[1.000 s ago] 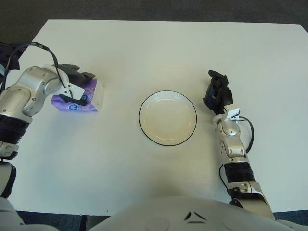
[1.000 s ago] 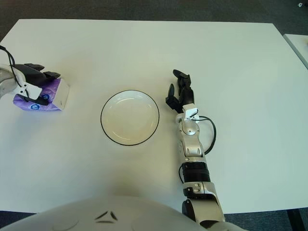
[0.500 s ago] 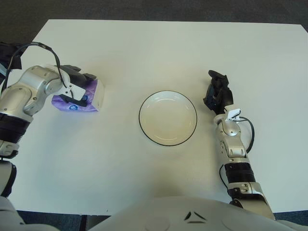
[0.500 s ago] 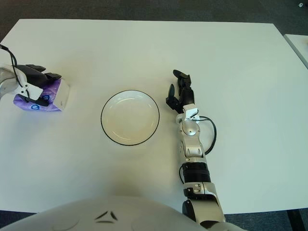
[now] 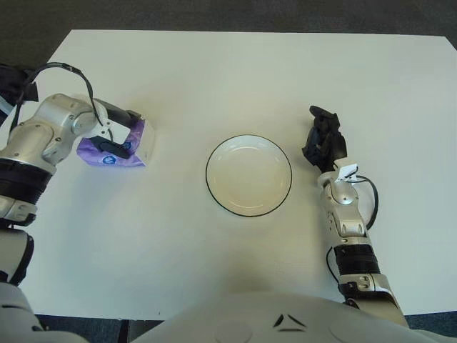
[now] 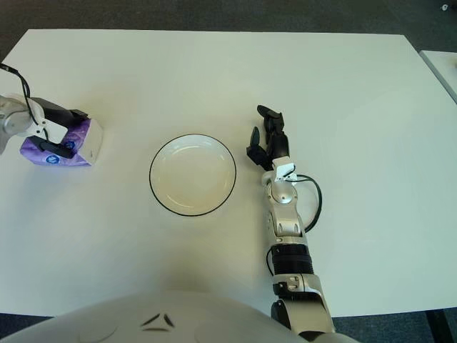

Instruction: Put the tissue paper into the plate.

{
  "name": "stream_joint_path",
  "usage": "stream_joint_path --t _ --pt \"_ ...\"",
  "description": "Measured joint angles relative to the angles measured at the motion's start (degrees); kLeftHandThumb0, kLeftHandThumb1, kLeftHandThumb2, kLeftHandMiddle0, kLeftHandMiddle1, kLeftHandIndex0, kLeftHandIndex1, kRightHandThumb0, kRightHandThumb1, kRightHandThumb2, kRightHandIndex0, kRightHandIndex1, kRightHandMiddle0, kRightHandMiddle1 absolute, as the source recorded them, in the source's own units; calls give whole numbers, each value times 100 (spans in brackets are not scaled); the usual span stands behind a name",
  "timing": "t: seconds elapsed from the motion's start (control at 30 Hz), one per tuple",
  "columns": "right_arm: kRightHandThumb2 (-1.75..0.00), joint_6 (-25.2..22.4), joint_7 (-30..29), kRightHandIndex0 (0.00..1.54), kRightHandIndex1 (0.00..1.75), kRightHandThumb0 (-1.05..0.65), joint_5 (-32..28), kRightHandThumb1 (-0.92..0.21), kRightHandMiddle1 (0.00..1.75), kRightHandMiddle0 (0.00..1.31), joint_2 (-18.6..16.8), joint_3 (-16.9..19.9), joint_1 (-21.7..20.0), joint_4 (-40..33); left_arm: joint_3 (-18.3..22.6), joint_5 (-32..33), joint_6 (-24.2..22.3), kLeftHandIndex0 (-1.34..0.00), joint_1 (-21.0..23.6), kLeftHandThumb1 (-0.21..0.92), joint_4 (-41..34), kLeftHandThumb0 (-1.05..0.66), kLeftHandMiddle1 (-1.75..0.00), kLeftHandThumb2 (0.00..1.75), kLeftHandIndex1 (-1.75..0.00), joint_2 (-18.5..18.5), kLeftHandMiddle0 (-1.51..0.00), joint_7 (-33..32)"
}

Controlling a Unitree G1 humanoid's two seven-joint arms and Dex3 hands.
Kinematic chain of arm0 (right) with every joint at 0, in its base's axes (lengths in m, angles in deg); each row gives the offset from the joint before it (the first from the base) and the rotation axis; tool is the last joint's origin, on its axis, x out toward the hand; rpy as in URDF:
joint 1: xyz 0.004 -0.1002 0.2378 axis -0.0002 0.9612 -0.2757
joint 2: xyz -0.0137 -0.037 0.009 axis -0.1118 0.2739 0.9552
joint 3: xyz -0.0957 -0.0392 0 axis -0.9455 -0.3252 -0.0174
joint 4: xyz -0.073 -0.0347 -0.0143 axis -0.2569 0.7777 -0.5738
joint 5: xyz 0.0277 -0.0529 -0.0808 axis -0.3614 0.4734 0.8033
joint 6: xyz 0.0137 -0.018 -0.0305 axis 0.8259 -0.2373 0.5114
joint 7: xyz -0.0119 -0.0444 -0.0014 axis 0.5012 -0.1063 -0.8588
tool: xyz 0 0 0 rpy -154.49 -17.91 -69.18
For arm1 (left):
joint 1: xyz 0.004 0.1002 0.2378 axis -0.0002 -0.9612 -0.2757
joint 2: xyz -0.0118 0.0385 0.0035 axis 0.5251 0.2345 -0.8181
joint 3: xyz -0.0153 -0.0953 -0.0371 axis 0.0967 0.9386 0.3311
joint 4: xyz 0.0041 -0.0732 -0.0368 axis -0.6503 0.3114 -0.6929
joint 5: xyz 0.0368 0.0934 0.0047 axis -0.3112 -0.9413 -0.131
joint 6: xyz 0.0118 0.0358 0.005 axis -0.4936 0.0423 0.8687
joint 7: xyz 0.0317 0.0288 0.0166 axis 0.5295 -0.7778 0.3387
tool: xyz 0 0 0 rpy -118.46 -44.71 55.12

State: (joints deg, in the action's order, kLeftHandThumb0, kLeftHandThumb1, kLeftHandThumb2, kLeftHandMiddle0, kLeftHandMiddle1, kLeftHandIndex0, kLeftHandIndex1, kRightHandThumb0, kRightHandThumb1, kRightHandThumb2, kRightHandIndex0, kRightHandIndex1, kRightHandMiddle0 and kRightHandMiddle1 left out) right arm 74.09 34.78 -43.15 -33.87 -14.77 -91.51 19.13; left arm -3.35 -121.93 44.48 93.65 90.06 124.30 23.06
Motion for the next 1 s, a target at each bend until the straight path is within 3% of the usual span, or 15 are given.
stream_joint_path --t 0.07,0.1,0.17,0.27,0.47,0.7,0.83,0.93,1.0 --pt "-92 0 8 28 28 -67 0 -92 82 0 0 0 9 0 0 14 -10 -30 -14 53 66 -70 -88 68 -160 -28 -48 -122" --pt "-92 0 9 28 28 -67 0 -92 82 0 0 -2 13 0 0 20 -11 -44 -21 49 109 -62 -92 80 -156 -44 -51 -187" --pt "-92 0 9 28 28 -67 0 -92 82 0 0 -2 19 -1 -1 21 -11 -57 -39 44 167 -54 -98 92 -153 -73 -55 -336" --pt "-92 0 9 28 28 -67 0 -92 82 0 -2 -1 25 -5 -2 26 23 -66 -92 40 257 -49 -103 101 -152 -105 -59 -600" --pt "-92 0 8 28 28 -67 0 -92 82 0 -1 4 55 -11 -31 -30 152 -65 -176 39 563 -46 -114 110 -158 -269 -70 -1468" --pt "-92 0 7 28 28 -67 1 -92 83 0 5 11 93 -11 -22 -35 484 -60 -424 43 820 -44 -128 108 -161 -277 -74 -2759" --pt "-92 0 7 28 28 -66 1 -92 82 0 9 17 104 -12 -27 -44 554 -59 -475 44 913 -44 -132 106 -162 -279 -75 -3135" --pt "-92 0 8 28 28 -66 1 -92 81 0 9 16 107 -14 -36 -51 590 -56 -474 34 1017 -15 -135 116 -166 -288 -74 -3356" --pt "-92 0 9 28 28 -66 0 -92 81 0 10 16 107 -16 -47 -56 618 -55 -457 29 1113 -8 -143 123 -165 -301 -75 -3509"
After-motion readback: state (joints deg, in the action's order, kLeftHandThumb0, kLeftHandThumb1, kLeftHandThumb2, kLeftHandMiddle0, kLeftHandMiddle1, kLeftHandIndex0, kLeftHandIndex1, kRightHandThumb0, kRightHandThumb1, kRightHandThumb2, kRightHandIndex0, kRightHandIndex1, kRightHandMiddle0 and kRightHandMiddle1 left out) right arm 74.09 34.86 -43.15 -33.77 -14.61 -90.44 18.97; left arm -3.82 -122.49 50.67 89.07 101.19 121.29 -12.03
